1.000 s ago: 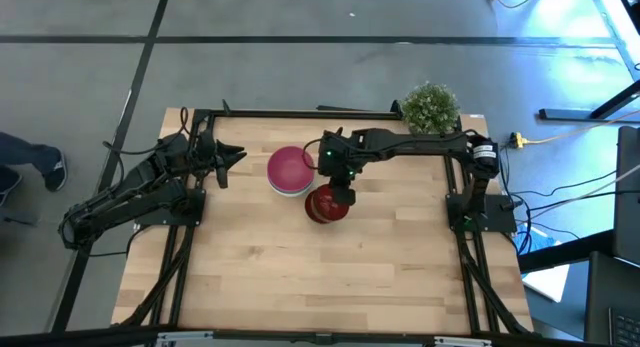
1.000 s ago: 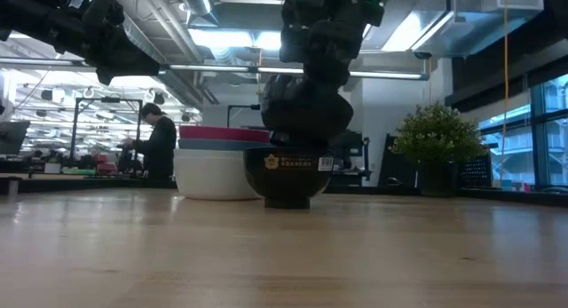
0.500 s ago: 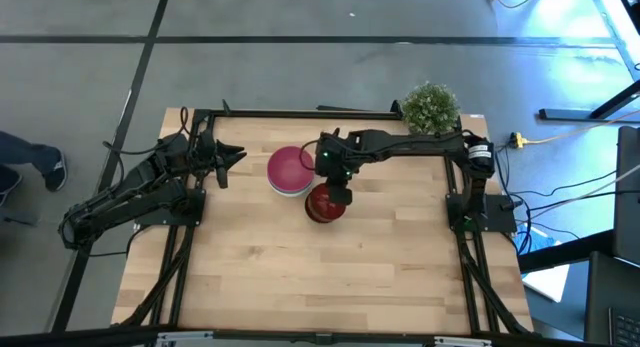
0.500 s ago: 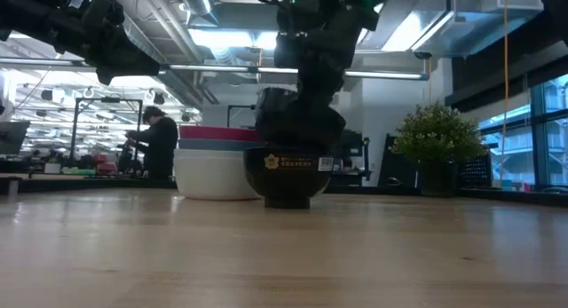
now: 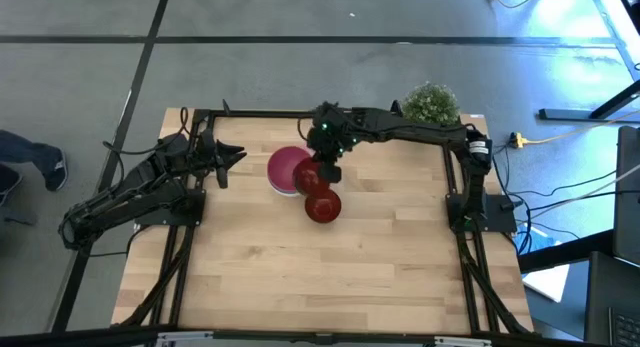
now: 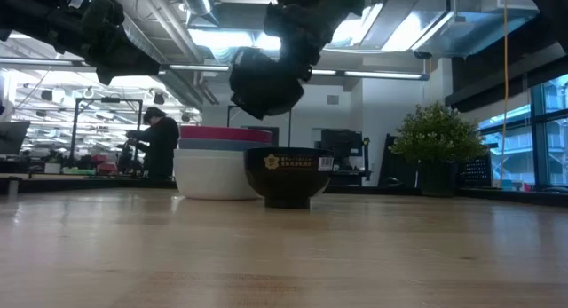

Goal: Nest bowls inside each other
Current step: Stack the right red bowl into the pink bowl, then stack the red bowl into the red bowl

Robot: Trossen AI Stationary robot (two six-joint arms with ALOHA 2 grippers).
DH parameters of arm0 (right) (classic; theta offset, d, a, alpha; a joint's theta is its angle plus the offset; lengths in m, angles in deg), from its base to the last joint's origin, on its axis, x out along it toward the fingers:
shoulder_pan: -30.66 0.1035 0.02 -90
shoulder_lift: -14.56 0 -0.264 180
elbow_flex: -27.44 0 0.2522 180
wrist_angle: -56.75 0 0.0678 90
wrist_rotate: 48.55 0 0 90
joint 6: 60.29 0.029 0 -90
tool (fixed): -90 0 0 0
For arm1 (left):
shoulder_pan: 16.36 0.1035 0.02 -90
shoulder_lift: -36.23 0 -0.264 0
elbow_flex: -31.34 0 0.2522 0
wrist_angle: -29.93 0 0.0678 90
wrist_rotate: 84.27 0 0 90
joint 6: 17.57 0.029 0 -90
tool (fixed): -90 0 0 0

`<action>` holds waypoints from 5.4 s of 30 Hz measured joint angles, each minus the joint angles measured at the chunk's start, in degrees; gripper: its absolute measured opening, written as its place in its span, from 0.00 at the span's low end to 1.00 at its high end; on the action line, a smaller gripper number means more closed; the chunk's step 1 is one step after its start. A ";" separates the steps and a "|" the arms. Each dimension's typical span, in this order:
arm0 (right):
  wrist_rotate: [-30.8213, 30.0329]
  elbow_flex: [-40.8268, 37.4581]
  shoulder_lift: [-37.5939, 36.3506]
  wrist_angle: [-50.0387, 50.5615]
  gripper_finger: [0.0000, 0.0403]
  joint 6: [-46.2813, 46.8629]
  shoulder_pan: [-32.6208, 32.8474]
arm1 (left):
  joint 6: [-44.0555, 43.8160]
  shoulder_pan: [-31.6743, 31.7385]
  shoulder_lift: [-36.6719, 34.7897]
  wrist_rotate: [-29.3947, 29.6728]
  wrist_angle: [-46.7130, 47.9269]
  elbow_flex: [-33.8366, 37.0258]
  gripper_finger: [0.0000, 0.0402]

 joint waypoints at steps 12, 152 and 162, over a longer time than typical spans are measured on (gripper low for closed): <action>1.67 15.45 10.76 4.29 0.02 -3.21 -2.79 | 0.00 0.01 -0.02 0.01 0.02 -0.02 0.21; 11.92 -65.55 -36.42 -66.91 0.04 17.02 0.54 | -4.62 -1.14 2.44 -7.94 0.93 -0.02 0.21; 11.81 -65.55 -36.42 -64.79 0.04 16.73 0.54 | -6.08 -12.27 14.00 -10.60 -12.85 -1.66 0.21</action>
